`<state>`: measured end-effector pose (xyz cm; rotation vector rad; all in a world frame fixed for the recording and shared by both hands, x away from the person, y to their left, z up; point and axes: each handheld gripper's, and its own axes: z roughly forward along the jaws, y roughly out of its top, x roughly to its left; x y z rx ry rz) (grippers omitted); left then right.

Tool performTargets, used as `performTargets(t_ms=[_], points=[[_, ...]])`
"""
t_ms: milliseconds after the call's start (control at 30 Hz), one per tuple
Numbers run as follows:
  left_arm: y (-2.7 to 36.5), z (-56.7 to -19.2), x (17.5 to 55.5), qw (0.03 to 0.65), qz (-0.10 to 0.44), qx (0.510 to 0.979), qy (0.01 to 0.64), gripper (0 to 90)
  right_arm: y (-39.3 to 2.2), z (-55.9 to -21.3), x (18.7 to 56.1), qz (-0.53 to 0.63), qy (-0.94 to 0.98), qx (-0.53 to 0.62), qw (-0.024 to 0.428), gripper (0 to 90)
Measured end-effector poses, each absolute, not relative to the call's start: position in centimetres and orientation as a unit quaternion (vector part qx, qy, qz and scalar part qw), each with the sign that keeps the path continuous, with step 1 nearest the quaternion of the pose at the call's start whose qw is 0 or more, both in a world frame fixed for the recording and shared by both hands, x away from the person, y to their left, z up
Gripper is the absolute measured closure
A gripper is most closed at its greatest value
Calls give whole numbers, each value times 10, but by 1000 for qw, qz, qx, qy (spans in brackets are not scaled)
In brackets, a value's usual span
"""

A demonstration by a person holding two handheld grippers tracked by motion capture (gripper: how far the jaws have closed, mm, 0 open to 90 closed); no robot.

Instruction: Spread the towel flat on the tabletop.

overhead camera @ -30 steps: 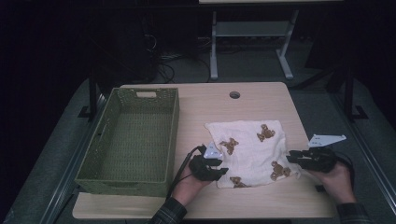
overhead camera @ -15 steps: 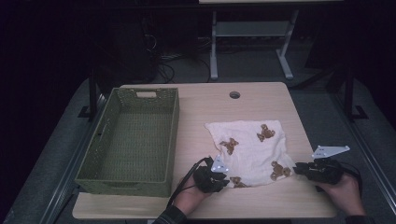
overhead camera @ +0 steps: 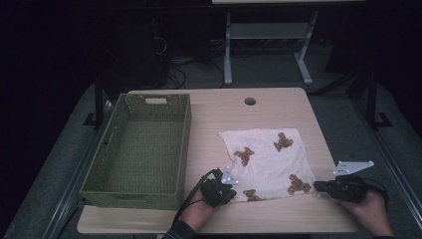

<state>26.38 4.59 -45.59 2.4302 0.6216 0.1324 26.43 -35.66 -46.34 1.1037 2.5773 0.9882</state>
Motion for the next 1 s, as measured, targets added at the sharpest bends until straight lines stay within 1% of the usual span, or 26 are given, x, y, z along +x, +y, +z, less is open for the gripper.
performTargets(t_ms=[233, 433, 500, 533, 567, 667, 767, 833, 1000], points=[[52, -454, 254, 293, 59, 924, 237, 896, -358, -464, 248, 339, 866, 360, 71, 845], [61, -452, 242, 283, 64, 922, 256, 896, -352, -465, 237, 348, 875, 334, 48, 844], [64, -452, 239, 286, 59, 918, 268, 896, -350, -465, 234, 349, 878, 324, 47, 837], [64, -452, 239, 289, 58, 916, 272, 887, -349, -465, 234, 349, 879, 322, 50, 831], [63, -452, 240, 291, 57, 915, 272, 854, -348, -463, 235, 348, 879, 322, 51, 823], [58, -450, 246, 297, 63, 914, 270, 767, -346, -460, 245, 354, 877, 318, 63, 795], [52, -449, 255, 311, 66, 908, 273, 707, -344, -453, 261, 356, 872, 326, 79, 764], [49, -448, 263, 317, 66, 907, 268, 689, -343, -449, 276, 362, 868, 327, 86, 741], [44, -447, 284, 330, 64, 903, 269, 634, -341, -441, 318, 378, 857, 334, 102, 732]])
